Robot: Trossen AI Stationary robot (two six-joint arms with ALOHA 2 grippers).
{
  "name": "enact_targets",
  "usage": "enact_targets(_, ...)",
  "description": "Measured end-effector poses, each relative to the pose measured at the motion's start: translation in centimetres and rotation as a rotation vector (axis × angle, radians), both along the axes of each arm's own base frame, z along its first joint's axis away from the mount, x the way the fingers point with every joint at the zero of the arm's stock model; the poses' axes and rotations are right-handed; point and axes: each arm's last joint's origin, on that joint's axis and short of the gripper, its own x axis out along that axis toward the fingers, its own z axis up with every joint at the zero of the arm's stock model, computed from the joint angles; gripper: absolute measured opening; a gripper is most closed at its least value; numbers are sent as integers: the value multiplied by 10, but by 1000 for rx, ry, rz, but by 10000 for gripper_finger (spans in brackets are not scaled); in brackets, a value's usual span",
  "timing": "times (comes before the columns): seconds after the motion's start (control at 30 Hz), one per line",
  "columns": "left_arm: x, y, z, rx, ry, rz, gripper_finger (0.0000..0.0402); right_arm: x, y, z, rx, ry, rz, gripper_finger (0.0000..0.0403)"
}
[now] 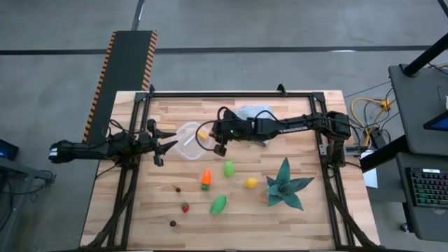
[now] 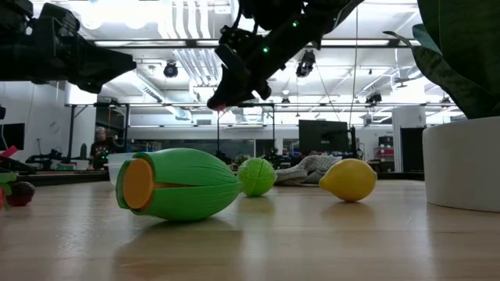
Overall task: Pick and placing Produce into tupperware
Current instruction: Put the pink peach into the transparent container
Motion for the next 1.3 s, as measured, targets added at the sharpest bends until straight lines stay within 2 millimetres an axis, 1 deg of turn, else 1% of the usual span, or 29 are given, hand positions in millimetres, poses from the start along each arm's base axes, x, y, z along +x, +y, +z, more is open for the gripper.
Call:
enact_targets(0.2, 0, 0, 0, 0, -3, 0, 126, 2, -5, 5, -25, -20, 10, 73)
enact_targets(0.43, 0, 0, 0, 0, -4, 0, 126, 5, -16, 13, -15, -96, 54, 72)
enact_targets(0.53, 0, 0, 1, 0, -7, 0, 126, 5, -22, 14, -22, -107, 45, 72)
enact_targets(0.63, 0, 0, 1, 0, -10, 1, 126, 4, -29, 14, 10, -115, 10, 72)
enact_targets(0.73, 0, 0, 2, 0, -17, 1, 126, 6, -34, 9, 35, -113, -5, 72)
enact_targets(0.9, 0, 0, 2, 0, -18, 2, 126, 25, -36, 3, 53, -107, 30, 72)
enact_targets(1.0, 0, 0, 2, 0, -17, 3, 126, 32, -37, -1, 59, -50, 37, 72)
enact_targets(1.1, 0, 0, 2, 0, -17, 3, 126, 37, -38, -11, 70, 18, 35, 72)
enact_targets(1.3, 0, 0, 1, 0, -15, 3, 126, 49, -37, -33, 148, 49, 78, 72)
